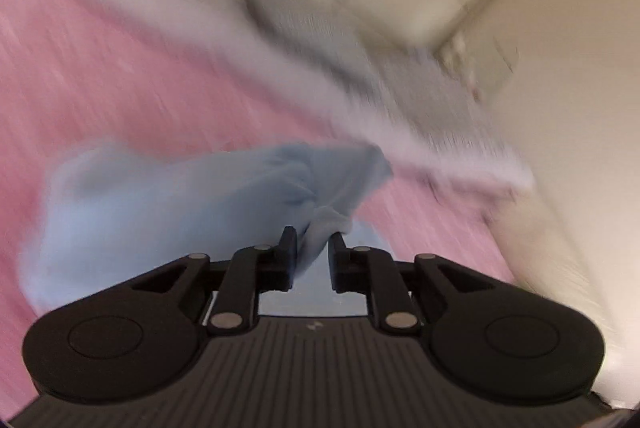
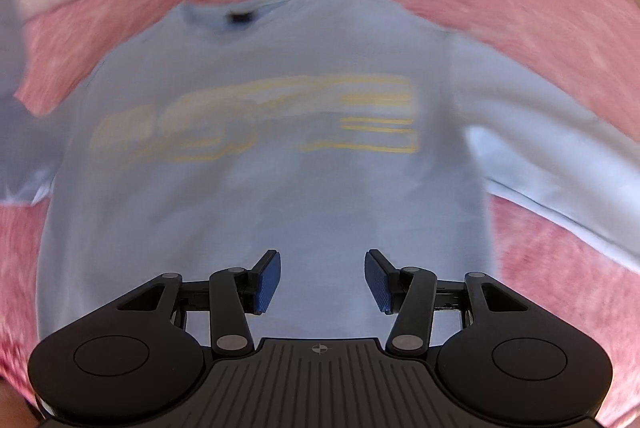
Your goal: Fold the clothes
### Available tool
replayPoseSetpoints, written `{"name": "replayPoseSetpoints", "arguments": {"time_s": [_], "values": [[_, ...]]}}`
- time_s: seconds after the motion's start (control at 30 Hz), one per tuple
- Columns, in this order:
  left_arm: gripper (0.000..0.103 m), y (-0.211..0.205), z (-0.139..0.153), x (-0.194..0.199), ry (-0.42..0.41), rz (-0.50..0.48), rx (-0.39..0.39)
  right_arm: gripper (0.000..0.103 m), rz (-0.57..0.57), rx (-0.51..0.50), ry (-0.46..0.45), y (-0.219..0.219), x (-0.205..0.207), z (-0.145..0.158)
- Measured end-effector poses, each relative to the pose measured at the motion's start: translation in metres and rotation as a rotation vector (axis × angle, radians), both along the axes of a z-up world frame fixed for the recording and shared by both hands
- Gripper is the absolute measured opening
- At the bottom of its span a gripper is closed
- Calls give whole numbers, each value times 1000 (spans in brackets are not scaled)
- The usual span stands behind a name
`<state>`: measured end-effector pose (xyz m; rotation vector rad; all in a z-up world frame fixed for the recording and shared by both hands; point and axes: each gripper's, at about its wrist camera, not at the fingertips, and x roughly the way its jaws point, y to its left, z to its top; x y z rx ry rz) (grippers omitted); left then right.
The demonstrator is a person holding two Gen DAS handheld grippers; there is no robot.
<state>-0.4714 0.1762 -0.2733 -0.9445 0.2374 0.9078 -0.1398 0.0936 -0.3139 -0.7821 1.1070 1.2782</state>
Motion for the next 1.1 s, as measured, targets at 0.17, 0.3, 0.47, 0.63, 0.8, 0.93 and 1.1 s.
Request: {"name": "replayPoseSetpoints", "arguments": {"time_s": [0.17, 0.3, 0.47, 0.63, 0.8, 0.93, 1.1], "values": [[15, -20, -49, 35, 35, -61, -233, 51, -168, 8, 90, -3, 34, -3], [15, -25, -58, 6, 152, -29, -262, 51, -263, 33, 242, -3, 47, -10], [15, -30, -59, -30, 284, 27, -257, 51, -328, 71, 530, 10, 36, -30], [15, -25, -63, -45, 308, 84, -264, 51, -418, 70, 723, 29, 21, -60], [15, -21, -69, -53, 305, 95, -285, 50, -476, 24, 688, 48, 4, -89], [15, -16, -73, -50, 312, 82, -288, 6, -333, 144, 539, 64, -13, -62], [15, -10, -73, -43, 321, 49, -266, 5, -70, 599, 387, 61, -27, 25]]}}
